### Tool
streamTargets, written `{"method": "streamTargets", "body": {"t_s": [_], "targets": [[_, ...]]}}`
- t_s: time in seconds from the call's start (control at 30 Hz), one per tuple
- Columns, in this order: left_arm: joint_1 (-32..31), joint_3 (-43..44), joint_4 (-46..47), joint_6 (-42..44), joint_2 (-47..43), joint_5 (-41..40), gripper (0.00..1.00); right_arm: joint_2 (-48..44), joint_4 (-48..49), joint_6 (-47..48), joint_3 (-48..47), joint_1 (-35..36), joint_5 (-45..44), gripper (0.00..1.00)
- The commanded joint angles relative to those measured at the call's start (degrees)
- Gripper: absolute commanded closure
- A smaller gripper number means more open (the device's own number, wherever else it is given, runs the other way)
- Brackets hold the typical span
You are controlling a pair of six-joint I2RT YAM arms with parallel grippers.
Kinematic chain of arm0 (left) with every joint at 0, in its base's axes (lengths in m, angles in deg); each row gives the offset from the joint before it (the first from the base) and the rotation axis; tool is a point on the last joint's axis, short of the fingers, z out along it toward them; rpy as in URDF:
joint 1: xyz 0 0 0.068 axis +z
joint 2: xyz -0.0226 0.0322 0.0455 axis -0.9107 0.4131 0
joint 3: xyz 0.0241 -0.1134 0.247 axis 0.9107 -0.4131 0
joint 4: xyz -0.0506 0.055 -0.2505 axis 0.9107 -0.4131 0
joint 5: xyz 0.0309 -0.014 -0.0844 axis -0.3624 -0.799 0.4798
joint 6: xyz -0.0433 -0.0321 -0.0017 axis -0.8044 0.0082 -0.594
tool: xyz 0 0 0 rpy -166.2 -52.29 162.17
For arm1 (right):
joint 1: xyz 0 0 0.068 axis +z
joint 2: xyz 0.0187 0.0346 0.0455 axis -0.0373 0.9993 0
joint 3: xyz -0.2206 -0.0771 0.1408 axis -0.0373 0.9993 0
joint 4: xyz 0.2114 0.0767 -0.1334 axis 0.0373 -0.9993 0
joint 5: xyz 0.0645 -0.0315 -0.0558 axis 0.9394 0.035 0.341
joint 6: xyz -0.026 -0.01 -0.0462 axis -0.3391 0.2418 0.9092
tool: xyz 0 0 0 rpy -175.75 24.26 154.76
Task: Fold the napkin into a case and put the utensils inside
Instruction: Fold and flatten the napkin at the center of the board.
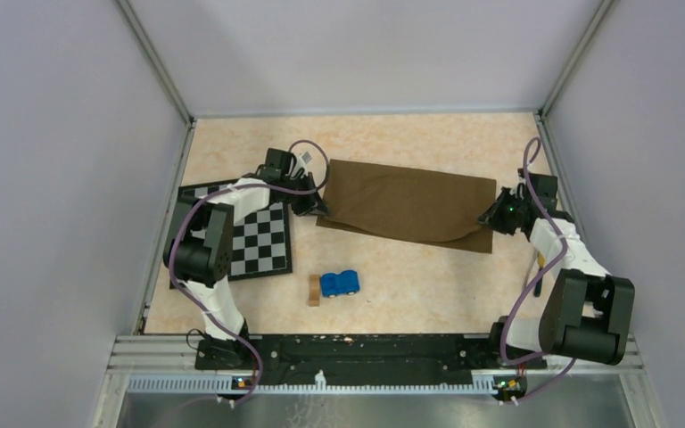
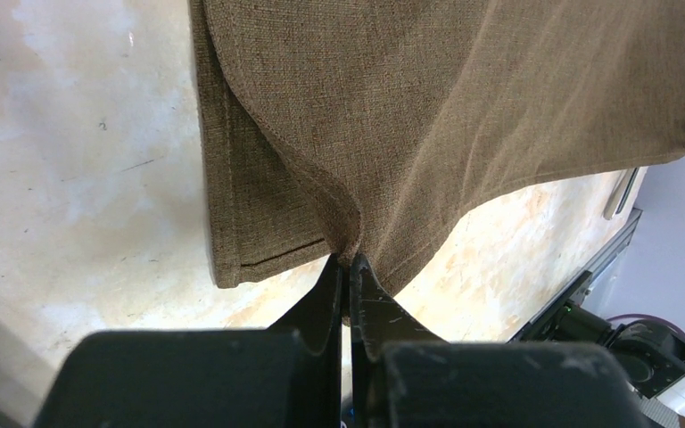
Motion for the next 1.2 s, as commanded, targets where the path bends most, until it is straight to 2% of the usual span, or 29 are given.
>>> {"method": "streamTargets", "body": {"t_s": [0.0, 0.7, 1.1, 1.13, 1.17], "targets": [[-0.22, -0.38, 0.61, 1.26, -1.09, -1.0, 1.0, -1.22, 1.52, 1.23, 0.52, -0.71, -0.61, 1.0], [-0.22, 1.17, -3.62, 2.52, 1.29, -6.0, 1.0, -1.1, 2.12, 1.27, 3.77, -0.71, -0.15, 1.0], [-0.31, 1.96, -4.37, 2.31, 2.05, -7.66, 0.95, 0.27, 3.01, 1.18, 4.42, -0.71, -0.62, 1.0], [-0.35, 2.46, -4.84, 2.34, 1.97, -8.43, 0.92, 0.42, 1.89, 1.08, 4.0, -0.71, -1.56, 0.98], [-0.43, 2.86, -5.51, 2.45, 1.44, -10.02, 0.85, 0.23, -0.57, 1.07, 2.97, -0.71, -3.78, 0.88]]}}
